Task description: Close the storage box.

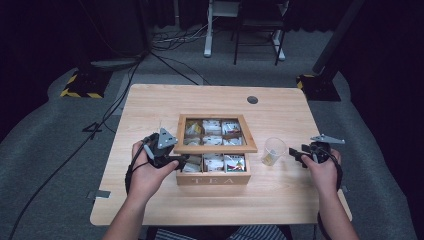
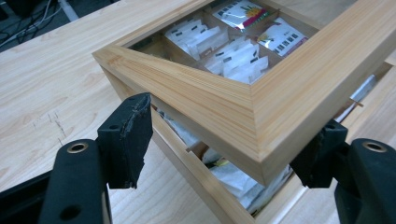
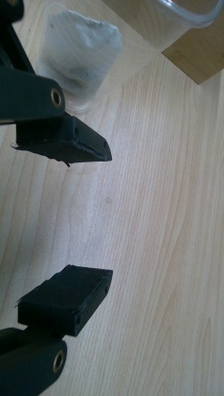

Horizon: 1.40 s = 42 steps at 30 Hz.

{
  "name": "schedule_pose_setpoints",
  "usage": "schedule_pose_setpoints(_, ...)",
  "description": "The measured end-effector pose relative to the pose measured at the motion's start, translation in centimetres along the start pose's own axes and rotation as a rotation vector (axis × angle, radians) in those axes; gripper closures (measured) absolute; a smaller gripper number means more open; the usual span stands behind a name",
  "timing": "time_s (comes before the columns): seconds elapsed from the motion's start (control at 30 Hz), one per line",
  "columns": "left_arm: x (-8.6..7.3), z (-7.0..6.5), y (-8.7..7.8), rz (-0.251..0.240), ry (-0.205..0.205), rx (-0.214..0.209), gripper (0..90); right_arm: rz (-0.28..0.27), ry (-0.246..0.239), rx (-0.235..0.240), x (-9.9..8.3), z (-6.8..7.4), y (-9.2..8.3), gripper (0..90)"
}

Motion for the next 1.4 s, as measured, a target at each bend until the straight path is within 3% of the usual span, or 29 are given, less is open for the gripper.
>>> schedule_pose_setpoints(0.3,-0.2,0.0,-0.3,0.038,0.016,-0.027,30.6,0.010,-0.003,0.001,-0.3,0.0,0.1,37.3)
schedule_pose_setpoints(0.5,-0.3,0.0,-0.5,0.066,-0.007,-0.056,30.7,0.011,0.004,-0.004,-0.5,-0.2,-0.1,37.2)
schedule_pose_setpoints(0.87,-1.1,-0.1,-0.2,0.101,-0.041,-0.070,30.8,0.013,0.008,0.002,-0.5,-0.2,0.1,37.2)
schedule_pose_setpoints(1.4,-1.7,-0.3,0.1,0.143,-0.043,-0.111,30.9,0.018,0.016,0.003,-0.7,-0.3,0.0,37.3)
Point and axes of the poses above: each handheld gripper's, and its own axes: y roughly forward along the jaws, x roughly out of its top, z roughly to its left, the point moved 1 cm from there along y, roughly forward along the jaws, and after that the axes turned 13 degrees about -z, right-handed, at the moved point
